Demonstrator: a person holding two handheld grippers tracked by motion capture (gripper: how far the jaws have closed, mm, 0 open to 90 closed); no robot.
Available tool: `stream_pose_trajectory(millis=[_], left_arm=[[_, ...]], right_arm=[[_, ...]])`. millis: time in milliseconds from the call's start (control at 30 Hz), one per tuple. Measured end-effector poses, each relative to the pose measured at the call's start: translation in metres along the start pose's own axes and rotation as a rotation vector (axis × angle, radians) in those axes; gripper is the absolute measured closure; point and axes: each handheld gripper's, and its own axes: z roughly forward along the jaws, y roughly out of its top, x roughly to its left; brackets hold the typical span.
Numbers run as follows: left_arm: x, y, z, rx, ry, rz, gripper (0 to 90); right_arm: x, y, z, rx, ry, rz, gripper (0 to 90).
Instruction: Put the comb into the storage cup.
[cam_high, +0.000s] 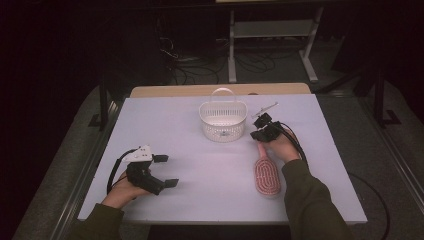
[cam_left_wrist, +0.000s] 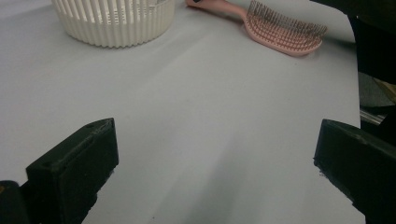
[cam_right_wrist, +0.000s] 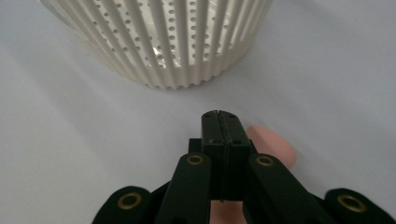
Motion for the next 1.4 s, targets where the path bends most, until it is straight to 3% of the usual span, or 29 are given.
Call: stream_pose_trajectory(millis=[800, 1400], left_arm=[[-0.001, 0.0, 0.001, 0.002, -0.003, 0.002, 0.0], [-0.002, 0.0, 0.002, 0.003, -0.007, 0.004, 0.0]], right_arm=[[-0.029, -0.018, -0.012, 0.033, -0.083, 0.039, 89.3], [-0.051, -0.043, -0.029, 0.087, -0.16, 0.068, 89.3]])
